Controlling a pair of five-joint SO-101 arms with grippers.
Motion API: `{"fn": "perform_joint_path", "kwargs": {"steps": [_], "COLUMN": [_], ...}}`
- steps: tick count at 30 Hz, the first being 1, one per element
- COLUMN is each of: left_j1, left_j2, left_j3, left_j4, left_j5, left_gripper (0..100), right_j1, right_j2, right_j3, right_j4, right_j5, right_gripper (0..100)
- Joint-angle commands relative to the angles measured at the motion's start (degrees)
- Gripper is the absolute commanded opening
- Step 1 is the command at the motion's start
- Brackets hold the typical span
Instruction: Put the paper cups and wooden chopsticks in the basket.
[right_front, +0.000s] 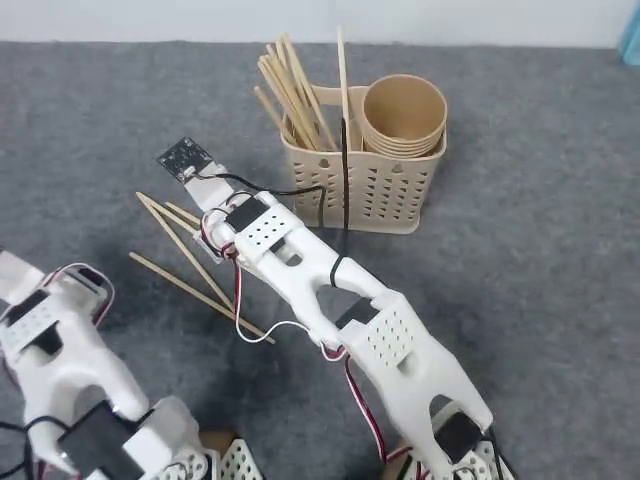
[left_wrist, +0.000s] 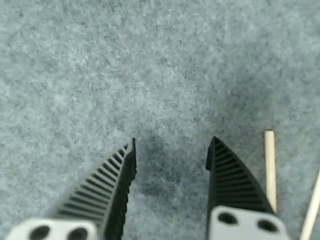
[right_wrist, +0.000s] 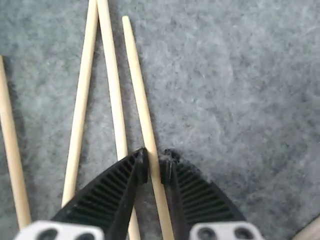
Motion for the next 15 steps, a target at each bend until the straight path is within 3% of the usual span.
{"fn": "perform_joint_path", "kwargs": {"steps": [1,15], "left_j1": [-0.4,-0.4], "left_j2": [0.0,0.0], "left_j3": [-2.2,-2.2], "left_j4": [0.4,0.4], "left_j5": [0.9,0.9], "left_gripper": [22,22], "right_j1": [1.4,1.5], "right_j2": [-0.1,-12.8], "right_j3": [-1.7,-9.1], "right_j4": [1.6,36.5], "right_j5": [1.3,4.8], "right_gripper": [3.6,0.8]}}
